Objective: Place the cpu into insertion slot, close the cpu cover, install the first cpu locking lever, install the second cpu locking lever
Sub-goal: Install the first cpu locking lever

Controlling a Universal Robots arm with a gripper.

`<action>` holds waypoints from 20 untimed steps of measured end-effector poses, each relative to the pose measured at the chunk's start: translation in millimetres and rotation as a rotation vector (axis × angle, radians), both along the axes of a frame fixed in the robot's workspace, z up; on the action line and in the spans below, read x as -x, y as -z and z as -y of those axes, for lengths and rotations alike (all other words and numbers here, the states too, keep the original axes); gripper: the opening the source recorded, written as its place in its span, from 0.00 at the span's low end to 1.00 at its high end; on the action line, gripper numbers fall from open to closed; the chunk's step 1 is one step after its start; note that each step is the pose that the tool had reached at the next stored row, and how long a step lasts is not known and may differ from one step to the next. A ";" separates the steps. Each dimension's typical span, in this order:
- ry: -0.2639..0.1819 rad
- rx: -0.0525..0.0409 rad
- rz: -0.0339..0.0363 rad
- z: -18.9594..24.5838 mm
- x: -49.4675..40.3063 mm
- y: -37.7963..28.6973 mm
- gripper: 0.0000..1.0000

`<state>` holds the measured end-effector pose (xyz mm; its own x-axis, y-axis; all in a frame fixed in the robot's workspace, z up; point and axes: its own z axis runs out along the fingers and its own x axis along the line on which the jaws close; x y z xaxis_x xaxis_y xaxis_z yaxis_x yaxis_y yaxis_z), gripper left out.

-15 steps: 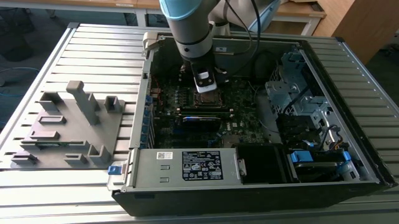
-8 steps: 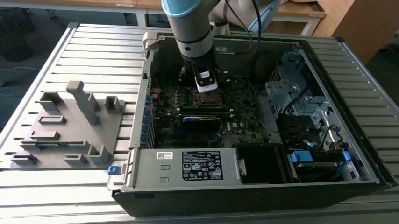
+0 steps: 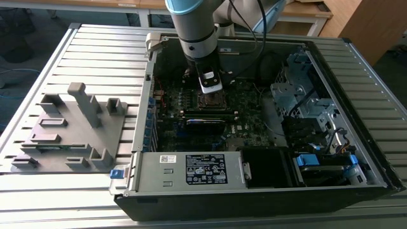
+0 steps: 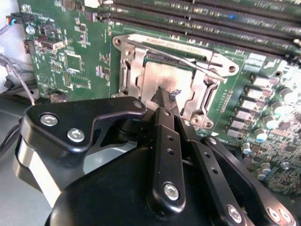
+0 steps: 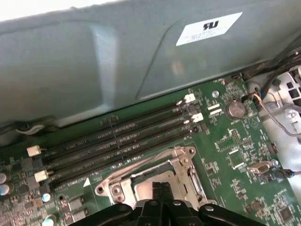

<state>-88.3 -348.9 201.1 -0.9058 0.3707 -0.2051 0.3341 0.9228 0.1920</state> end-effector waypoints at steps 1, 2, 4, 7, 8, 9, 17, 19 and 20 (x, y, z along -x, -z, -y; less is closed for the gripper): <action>0.000 0.0077 -0.0020 -0.1 -0.4 0.0 0.10; 0.000 0.0138 -0.0046 -0.2 -0.7 0.0 0.10; 0.000 0.0196 -0.0066 -0.2 -1.0 0.1 0.10; 0.000 0.0215 -0.0070 -0.1 -1.0 0.0 0.10; 0.000 0.0217 -0.0072 -0.2 -1.0 0.0 0.10; 0.000 0.0217 -0.0133 -0.3 -1.0 0.2 0.10; -0.001 0.0218 -0.0664 -0.2 -1.5 0.4 0.10; -0.001 0.0217 -0.0663 -0.2 -1.6 -3.2 0.10; -0.001 0.0216 -0.0663 -0.2 -1.6 -5.3 0.10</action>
<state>-86.7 -348.7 206.4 -0.9179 0.3662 -0.1526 0.3448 0.9267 0.1495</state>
